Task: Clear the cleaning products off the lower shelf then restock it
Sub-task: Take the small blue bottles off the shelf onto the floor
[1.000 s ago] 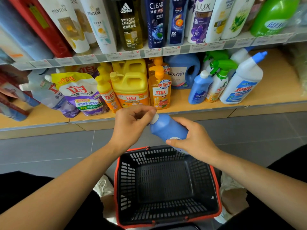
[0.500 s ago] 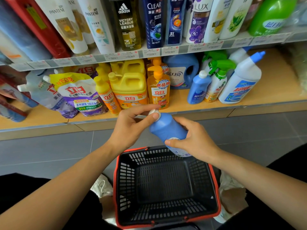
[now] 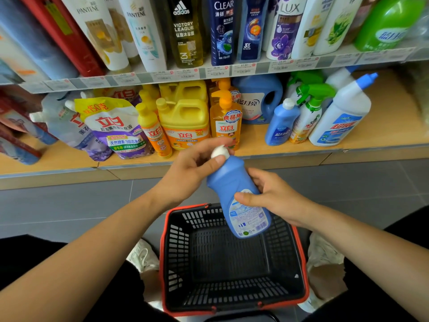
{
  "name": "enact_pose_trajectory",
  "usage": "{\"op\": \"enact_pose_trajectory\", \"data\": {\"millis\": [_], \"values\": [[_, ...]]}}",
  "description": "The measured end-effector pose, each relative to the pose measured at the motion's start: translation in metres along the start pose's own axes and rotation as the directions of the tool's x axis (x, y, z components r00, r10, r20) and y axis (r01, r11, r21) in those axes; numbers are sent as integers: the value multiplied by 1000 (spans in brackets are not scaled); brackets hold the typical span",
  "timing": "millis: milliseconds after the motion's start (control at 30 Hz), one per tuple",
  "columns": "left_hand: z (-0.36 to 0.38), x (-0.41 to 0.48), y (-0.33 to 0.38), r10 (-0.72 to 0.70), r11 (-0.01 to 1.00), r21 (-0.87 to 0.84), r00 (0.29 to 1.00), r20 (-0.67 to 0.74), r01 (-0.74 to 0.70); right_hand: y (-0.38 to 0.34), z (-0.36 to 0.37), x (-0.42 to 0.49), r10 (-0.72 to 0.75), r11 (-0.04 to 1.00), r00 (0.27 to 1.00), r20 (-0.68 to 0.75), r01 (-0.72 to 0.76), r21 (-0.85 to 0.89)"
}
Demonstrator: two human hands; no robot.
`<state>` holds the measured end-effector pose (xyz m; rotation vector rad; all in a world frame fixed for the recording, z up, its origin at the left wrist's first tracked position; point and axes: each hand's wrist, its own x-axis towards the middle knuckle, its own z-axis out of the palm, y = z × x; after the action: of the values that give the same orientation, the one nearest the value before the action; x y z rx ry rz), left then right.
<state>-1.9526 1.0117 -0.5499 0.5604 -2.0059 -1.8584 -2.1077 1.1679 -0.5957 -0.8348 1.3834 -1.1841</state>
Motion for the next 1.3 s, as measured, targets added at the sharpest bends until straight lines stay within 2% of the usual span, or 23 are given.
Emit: {"op": "enact_pose_trajectory", "data": {"millis": [100, 200, 267, 400, 567, 633, 733, 800, 900, 1000, 1200, 1300], "values": [[1, 0, 1, -99, 962, -251, 994, 47, 108, -1, 0, 0, 26, 992, 996, 88, -37, 121], [1, 1, 0, -109, 912, -387, 989, 96, 138, -1, 1, 0, 41, 985, 993, 112, -59, 160], [3, 1, -1, -107, 916, -384, 993, 52, 119, -1, 0, 0, 37, 990, 996, 76, -47, 134], [7, -1, -5, -82, 977, -207, 980, -184, 43, -1, 0, 0, 29, 997, 999, -39, -27, 69], [11, -2, -12, -45, 998, -54, 960, -277, 31, 1, 3, 1, 34, 999, 993, -115, -33, 18], [15, -4, -17, -111, 993, -62, 956, -270, 97, 2, 3, 1, 33, 999, 989, -144, -33, 7], [18, -10, -25, -324, 944, -135, 925, -197, 301, -1, 2, 2, 39, 999, 978, -204, -31, 44], [21, -15, -33, -426, 899, -144, 901, -78, 413, -4, 0, 2, 53, 996, 966, -252, -33, 84], [30, -23, -43, -482, 864, -99, 868, 123, 494, -9, -3, 3, 84, 984, 945, -316, -29, 175], [34, -25, -48, -490, 856, -117, 862, 128, 503, -12, -5, 4, 134, 960, 941, -310, -46, 275], [30, -14, -41, -438, 834, -367, 899, 13, 412, -9, -7, 10, 102, 904, 960, -262, 20, 427], [30, -15, -39, -361, 880, -332, 933, -4, 339, -8, -12, 13, 100, 876, 959, -266, 42, 481]]}}
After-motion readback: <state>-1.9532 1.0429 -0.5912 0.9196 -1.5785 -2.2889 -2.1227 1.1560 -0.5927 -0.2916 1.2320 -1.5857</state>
